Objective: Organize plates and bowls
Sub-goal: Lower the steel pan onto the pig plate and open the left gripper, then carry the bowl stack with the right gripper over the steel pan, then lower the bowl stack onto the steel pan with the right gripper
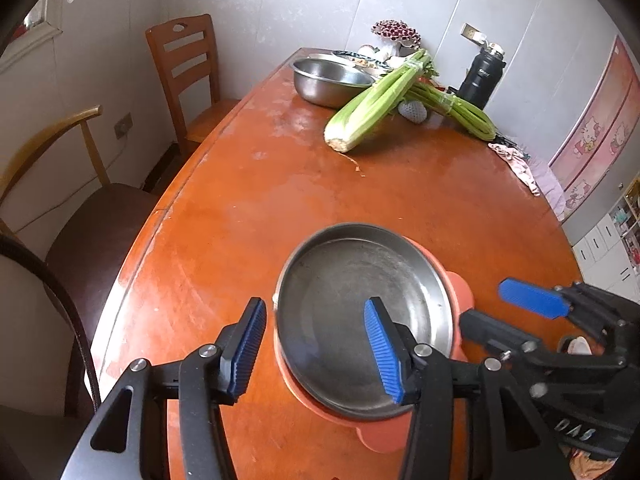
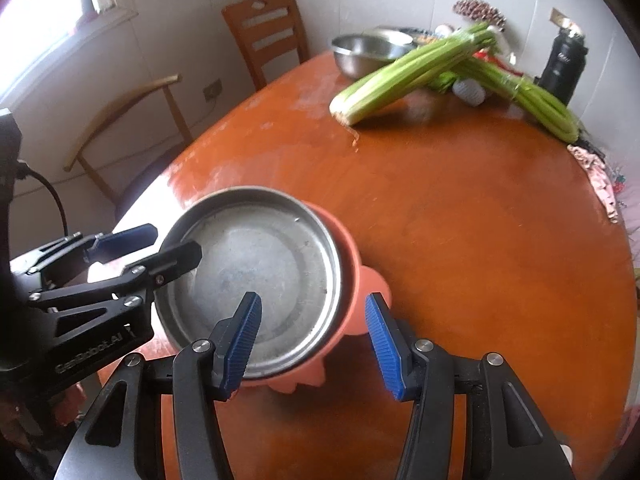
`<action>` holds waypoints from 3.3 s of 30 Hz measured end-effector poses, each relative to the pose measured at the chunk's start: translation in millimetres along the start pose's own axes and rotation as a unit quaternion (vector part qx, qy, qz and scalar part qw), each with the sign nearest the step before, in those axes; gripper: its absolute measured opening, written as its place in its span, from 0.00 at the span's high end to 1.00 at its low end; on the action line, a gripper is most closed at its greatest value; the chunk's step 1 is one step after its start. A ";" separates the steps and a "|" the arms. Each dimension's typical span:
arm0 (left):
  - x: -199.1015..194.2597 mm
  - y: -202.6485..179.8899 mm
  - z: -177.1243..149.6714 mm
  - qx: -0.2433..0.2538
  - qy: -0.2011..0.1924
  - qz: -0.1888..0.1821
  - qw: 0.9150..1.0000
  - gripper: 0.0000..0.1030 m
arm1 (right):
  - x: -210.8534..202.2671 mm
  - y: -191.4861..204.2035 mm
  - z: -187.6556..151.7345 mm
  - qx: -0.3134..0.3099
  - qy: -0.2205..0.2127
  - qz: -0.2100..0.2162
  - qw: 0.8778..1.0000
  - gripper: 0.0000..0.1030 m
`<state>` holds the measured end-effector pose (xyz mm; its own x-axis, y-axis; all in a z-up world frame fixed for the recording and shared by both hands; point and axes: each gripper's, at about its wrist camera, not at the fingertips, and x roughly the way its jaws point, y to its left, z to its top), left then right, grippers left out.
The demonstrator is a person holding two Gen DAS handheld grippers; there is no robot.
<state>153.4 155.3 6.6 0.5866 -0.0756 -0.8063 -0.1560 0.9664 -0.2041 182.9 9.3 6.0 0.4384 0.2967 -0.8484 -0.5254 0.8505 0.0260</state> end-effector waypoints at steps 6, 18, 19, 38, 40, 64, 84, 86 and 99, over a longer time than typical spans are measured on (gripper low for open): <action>-23.8 -28.1 -5.7 0.022 -0.022 -0.006 0.999 0.49 | -41.7 -21.4 -14.3 0.018 -0.037 -0.003 0.999 0.41; -48.3 -132.0 -30.5 0.096 -0.031 -0.057 0.993 0.48 | -116.2 -94.5 -77.3 0.080 -0.081 -0.021 0.993 0.35; -49.1 -140.0 -33.5 0.102 -0.030 -0.061 0.992 0.48 | -120.6 -103.0 -84.1 0.087 -0.080 -0.025 0.993 0.35; -7.0 -248.9 -85.1 0.162 0.061 -0.130 0.976 0.48 | -123.1 -200.7 -182.6 0.171 -0.033 -0.054 0.983 0.34; -1.4 -249.4 -89.0 0.163 0.069 -0.124 0.976 0.48 | -116.6 -203.6 -187.7 0.175 -0.024 -0.049 0.983 0.34; 47.5 -251.8 -97.4 0.141 0.132 -0.148 0.970 0.53 | -88.0 -197.6 -200.1 0.187 0.009 0.034 0.982 0.34; 3.8 -169.9 -64.0 0.079 0.062 -0.103 0.990 0.53 | -82.5 -135.9 -135.2 0.118 -0.016 0.070 0.990 0.34; 0.5 -160.2 -59.5 0.070 0.057 -0.101 0.991 0.53 | -79.8 -126.5 -126.1 0.109 -0.017 0.074 0.991 0.34; -21.1 -93.1 -24.6 0.031 0.014 -0.077 0.996 0.53 | -66.3 -71.7 -65.0 0.046 -0.031 0.094 0.994 0.34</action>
<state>136.0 60.8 29.0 0.5765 -0.2296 -0.7842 -0.0162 0.9563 -0.2919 144.0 -99.6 26.0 0.3833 0.4783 -0.7902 -0.5349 0.8124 0.2322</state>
